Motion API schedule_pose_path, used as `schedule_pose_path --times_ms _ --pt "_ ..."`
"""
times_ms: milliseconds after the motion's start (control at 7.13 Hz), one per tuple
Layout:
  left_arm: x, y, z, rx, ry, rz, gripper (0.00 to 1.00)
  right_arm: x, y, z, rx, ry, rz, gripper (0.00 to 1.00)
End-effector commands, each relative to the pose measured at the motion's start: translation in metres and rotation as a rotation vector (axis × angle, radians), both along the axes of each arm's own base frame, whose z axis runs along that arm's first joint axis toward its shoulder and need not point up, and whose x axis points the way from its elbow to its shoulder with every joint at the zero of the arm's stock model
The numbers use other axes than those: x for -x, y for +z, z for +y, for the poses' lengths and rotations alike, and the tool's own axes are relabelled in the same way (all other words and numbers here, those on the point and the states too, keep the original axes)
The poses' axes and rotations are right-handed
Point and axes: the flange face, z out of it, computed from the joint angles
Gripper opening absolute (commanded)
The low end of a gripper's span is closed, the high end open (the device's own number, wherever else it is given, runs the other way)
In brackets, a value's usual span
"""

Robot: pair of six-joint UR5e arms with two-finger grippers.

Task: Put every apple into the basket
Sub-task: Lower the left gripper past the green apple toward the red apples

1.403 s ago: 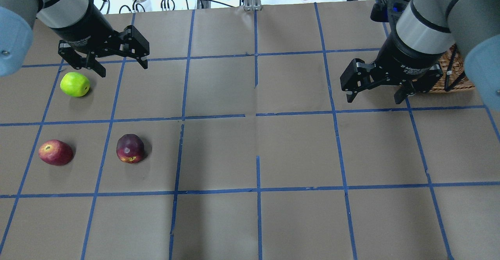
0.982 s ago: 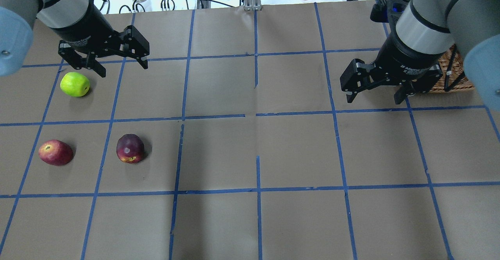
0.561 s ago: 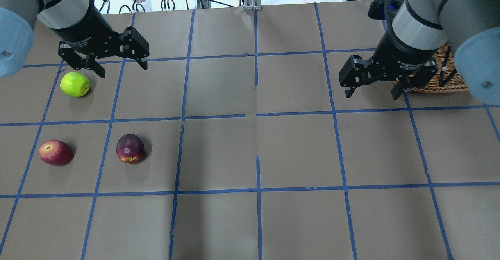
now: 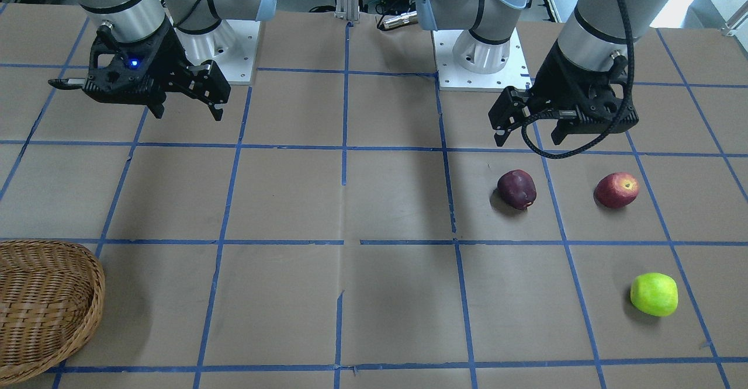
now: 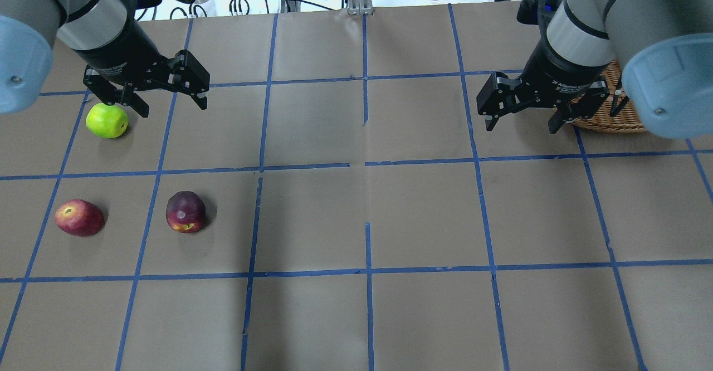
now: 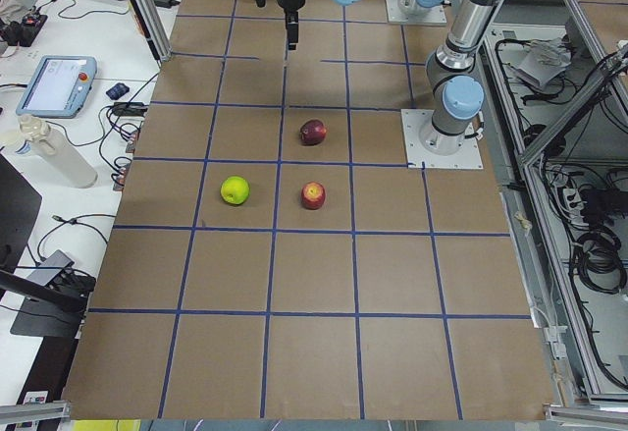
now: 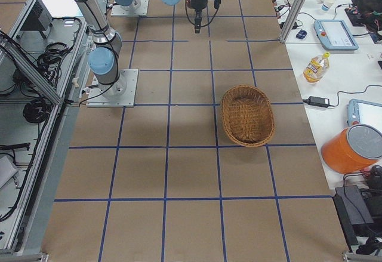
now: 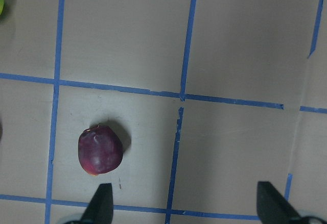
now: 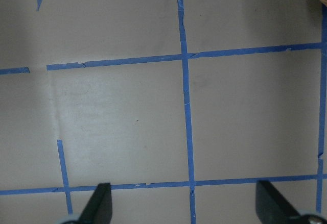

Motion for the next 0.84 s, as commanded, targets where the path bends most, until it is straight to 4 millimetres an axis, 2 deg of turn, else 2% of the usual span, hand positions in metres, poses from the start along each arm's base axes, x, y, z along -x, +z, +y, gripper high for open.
schedule_pose_path --times_ms 0,140,281,561,701 --pt "-0.054 -0.054 -0.014 -0.021 0.046 0.009 1.00 0.000 -0.003 -0.002 0.000 0.012 0.001 1.00" --pt "-0.058 -0.095 -0.023 -0.007 0.049 0.005 1.00 0.000 0.003 0.002 0.009 0.012 0.005 1.00" --pt "-0.062 -0.137 -0.023 0.011 0.014 -0.007 1.00 -0.002 0.010 0.004 0.012 0.009 0.002 1.00" --pt "-0.064 -0.201 0.015 -0.083 -0.021 0.005 1.00 -0.006 0.004 0.009 -0.014 0.008 -0.029 1.00" --pt "-0.064 -0.220 0.031 -0.112 -0.012 -0.020 1.00 -0.005 0.004 0.008 -0.014 0.014 -0.026 1.00"
